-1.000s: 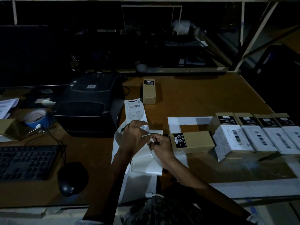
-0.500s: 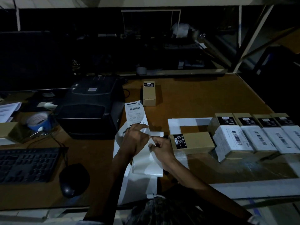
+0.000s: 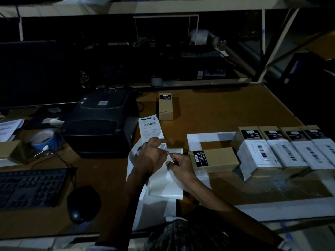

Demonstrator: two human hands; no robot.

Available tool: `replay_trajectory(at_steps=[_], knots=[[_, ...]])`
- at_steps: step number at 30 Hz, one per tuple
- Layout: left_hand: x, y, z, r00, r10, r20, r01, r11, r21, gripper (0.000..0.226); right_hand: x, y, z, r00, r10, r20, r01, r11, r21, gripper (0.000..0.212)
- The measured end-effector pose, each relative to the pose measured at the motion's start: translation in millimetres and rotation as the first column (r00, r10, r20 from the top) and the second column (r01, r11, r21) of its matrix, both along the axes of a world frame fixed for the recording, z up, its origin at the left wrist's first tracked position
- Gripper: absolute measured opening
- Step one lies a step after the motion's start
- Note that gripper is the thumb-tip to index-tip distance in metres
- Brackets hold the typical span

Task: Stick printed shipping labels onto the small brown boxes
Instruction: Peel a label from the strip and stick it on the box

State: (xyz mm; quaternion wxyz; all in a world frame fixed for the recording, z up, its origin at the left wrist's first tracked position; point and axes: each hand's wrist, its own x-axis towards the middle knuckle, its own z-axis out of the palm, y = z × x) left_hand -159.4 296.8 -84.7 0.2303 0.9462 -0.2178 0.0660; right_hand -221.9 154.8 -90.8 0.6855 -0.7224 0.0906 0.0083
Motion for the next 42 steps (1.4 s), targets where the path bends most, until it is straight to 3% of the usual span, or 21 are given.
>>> replay_trajectory(at_steps=[5, 9, 14, 20, 24, 29, 32, 34, 37, 42], knots=[[-9.5, -4.7, 12.8, 0.978, -0.049, 0.201, 0.048, 0.999, 0.009, 0.023, 2.8, -0.4, 2.4, 1.000, 0.007, 0.016, -0.007, 1.000, 0.025, 0.027], [-7.2, -4.0, 17.2, 0.988, 0.099, 0.117, -0.082, 0.987, -0.136, 0.032, 4.9, -0.6, 4.9, 1.000, -0.005, -0.001, 0.005, 1.000, 0.017, 0.024], [5.2, 7.9, 35.5, 0.980, 0.200, 0.001, -0.191, 0.937, -0.292, 0.046, 10.4, -5.3, 1.5, 1.000, -0.004, 0.018, 0.006, 0.993, -0.117, 0.023], [29.2, 22.0, 66.3, 0.950, 0.309, -0.042, -0.307, 0.908, -0.283, 0.023, 12.7, -4.4, 4.9, 0.999, 0.028, 0.021, -0.022, 0.974, -0.224, 0.020], [46.5, 27.2, 89.8, 0.922, 0.387, -0.026, -0.382, 0.892, -0.241, 0.022, 14.2, -1.1, 1.5, 0.998, 0.055, -0.016, -0.057, 0.952, -0.302, 0.038], [66.0, 29.8, 131.3, 0.890, 0.434, 0.141, -0.397, 0.888, -0.231, 0.021, 23.0, 1.0, -9.4, 0.987, 0.081, -0.142, -0.129, 0.917, -0.377, 0.040], [80.9, 34.2, 161.6, 0.841, 0.464, 0.280, -0.397, 0.879, -0.265, 0.019, 32.9, 4.0, -6.2, 0.980, 0.063, -0.189, -0.139, 0.896, -0.422, 0.030], [88.8, 37.3, 179.7, 0.813, 0.475, 0.338, -0.395, 0.875, -0.281, 0.016, 43.8, 6.1, -9.0, 0.974, 0.038, -0.223, -0.142, 0.871, -0.470, 0.037], [92.7, 39.6, 201.9, 0.767, 0.531, 0.360, -0.417, 0.839, -0.349, 0.019, 55.3, 7.5, -15.4, 0.964, 0.024, -0.265, -0.158, 0.852, -0.499, 0.048], [85.9, 31.4, 215.8, 0.753, 0.544, 0.371, -0.352, 0.809, -0.471, 0.017, 62.1, 5.5, -21.3, 0.956, 0.058, -0.289, -0.213, 0.815, -0.540, 0.036]])
